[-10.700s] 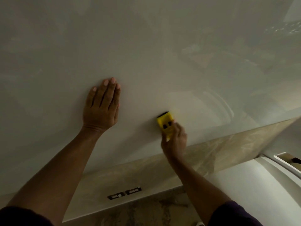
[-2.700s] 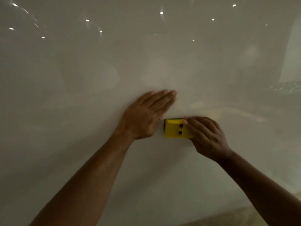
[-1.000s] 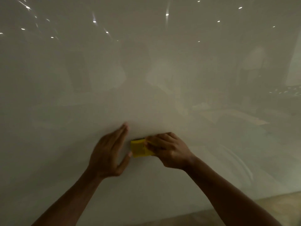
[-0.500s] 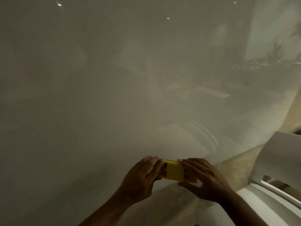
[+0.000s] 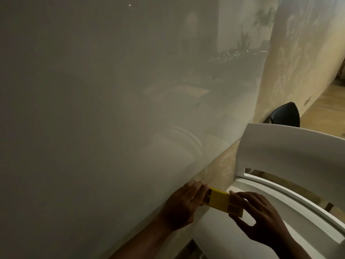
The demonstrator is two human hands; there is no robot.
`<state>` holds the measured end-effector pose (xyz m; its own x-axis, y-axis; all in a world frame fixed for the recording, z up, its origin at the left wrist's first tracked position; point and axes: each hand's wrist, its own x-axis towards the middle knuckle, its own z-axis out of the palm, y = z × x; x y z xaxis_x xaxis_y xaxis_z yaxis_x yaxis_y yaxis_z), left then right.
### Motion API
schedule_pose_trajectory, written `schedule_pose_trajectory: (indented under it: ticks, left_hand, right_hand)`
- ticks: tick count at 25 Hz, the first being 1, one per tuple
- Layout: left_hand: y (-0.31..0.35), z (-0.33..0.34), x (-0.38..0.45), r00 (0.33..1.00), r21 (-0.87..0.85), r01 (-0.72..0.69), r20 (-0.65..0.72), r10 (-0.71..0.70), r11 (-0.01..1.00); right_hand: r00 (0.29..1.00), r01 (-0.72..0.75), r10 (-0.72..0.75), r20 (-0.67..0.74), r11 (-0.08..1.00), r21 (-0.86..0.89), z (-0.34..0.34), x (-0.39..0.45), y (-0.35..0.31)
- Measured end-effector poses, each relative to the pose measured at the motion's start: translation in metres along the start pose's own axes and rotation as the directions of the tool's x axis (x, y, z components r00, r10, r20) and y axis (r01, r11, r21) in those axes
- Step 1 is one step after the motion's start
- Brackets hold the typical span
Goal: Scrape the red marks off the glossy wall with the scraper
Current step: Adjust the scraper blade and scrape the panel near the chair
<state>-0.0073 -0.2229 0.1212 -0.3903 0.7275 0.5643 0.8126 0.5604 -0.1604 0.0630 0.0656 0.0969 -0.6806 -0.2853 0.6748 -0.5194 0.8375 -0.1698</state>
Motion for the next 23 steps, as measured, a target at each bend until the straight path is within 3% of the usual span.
schedule_pose_trajectory:
  ticks: [4, 9, 16, 23]
  left_hand:
    - [-0.015, -0.008, 0.011, 0.997, 0.055, -0.07, -0.027, 0.072, 0.996]
    - [-0.085, -0.095, 0.033, 1.0, 0.256, 0.002, -0.013, 0.001, 0.967]
    - [-0.179, -0.252, 0.06, 0.968, 0.706, 0.25, -0.202, -0.15, 0.663]
    - [-0.198, -0.33, 0.073, 0.968, 0.789, 0.252, -0.218, -0.128, 0.561]
  right_hand:
    - [0.998, 0.04, -0.044, -0.046, 0.996, -0.082, 0.016, 0.032, -0.012]
    - [0.977, -0.087, 0.09, -0.193, 0.996, 0.024, 0.045, 0.111, -0.057]
    - [0.925, -0.121, 0.171, -0.339, 0.979, 0.164, 0.086, 0.216, -0.125]
    - [0.843, -0.151, 0.265, -0.469, 0.952, 0.265, 0.107, 0.265, -0.168]
